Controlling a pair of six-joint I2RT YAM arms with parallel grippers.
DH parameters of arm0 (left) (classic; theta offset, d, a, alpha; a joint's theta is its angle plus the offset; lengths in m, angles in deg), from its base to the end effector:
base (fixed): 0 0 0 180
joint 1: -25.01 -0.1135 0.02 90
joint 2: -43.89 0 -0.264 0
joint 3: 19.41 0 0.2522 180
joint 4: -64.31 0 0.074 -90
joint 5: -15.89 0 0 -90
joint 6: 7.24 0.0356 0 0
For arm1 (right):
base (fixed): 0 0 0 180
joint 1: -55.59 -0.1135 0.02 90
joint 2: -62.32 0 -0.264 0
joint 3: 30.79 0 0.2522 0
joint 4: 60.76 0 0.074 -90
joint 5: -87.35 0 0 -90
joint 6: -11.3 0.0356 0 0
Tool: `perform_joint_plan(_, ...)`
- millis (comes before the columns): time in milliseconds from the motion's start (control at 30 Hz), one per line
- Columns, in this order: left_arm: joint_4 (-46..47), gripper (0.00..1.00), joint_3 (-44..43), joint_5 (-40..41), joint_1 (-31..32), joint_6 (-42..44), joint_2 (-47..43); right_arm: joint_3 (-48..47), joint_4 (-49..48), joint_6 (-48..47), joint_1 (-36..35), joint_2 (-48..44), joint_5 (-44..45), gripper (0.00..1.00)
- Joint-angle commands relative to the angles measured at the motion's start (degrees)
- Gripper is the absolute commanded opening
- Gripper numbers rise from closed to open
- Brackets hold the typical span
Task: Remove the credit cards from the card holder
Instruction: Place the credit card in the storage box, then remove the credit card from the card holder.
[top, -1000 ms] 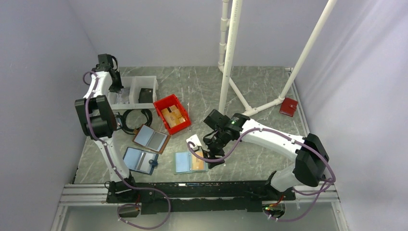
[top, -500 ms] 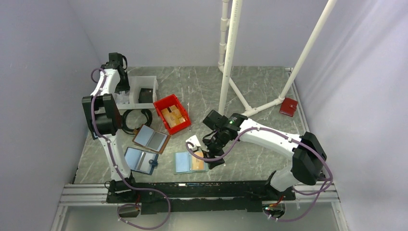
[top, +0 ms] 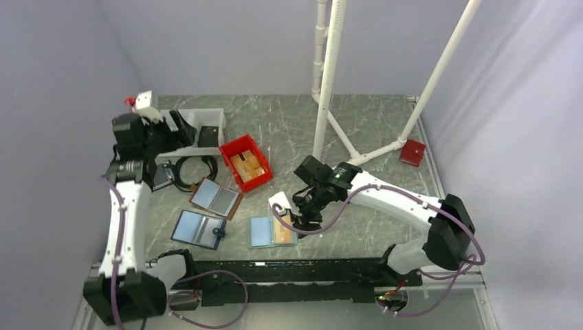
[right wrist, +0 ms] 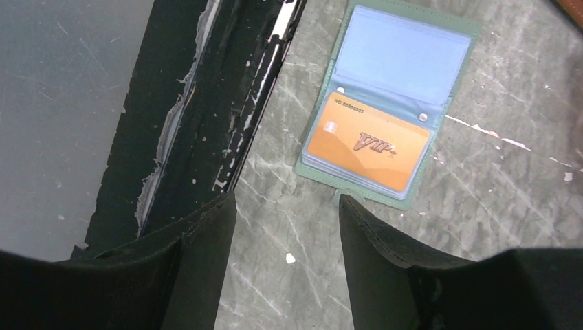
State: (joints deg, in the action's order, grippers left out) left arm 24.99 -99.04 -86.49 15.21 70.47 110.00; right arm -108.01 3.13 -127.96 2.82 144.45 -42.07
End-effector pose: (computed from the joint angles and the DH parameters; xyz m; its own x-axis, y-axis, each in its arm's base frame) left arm 0.2538 0.0361 0.3665 -0.4242 -0.2843 -0.8598 -0.0679 0.9568 -0.2828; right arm 0.1465 0.2301 0.2588 0.2032 -0.7001 -0.6846 -0.9195 -0.3767 0.1124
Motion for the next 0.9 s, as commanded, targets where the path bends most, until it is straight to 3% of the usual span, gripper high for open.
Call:
perform_joint_plan(0,5.54,0.94,12.26,-20.29,-0.74,-10.34,-7.03,1.56,-3.08,-2.09,0.73,-3.56,-0.06,0.59)
perform_joint_plan(100,7.16,0.92,19.25,-29.12,-0.70,-17.50,-11.12,3.58,-5.05,-2.40,0.99,-5.27,0.46,0.58)
perform_joint_plan(200,10.95,0.84,25.46,-36.28,0.86,-23.62,-14.17,5.55,-7.63,-2.75,1.24,-6.54,0.57,0.52)
perform_joint_plan(467,10.47,0.83,34.14,-24.09,18.41,-30.28,-24.04,7.38,-13.48,0.22,0.88,-3.99,2.86,0.36)
perform_joint_plan(633,15.70,0.74,39.76,-20.82,25.26,-34.72,-24.68,7.88,-17.10,3.92,0.83,-2.68,5.44,0.31)
perform_joint_plan(733,20.41,0.63,42.35,-18.31,30.55,-37.07,-23.48,7.30,-19.02,7.24,0.67,-0.87,7.34,0.26)
perform_joint_plan(867,27.33,0.59,44.65,-13.99,37.71,-39.37,-19.92,6.48,-19.60,9.55,0.40,1.90,8.20,0.22)
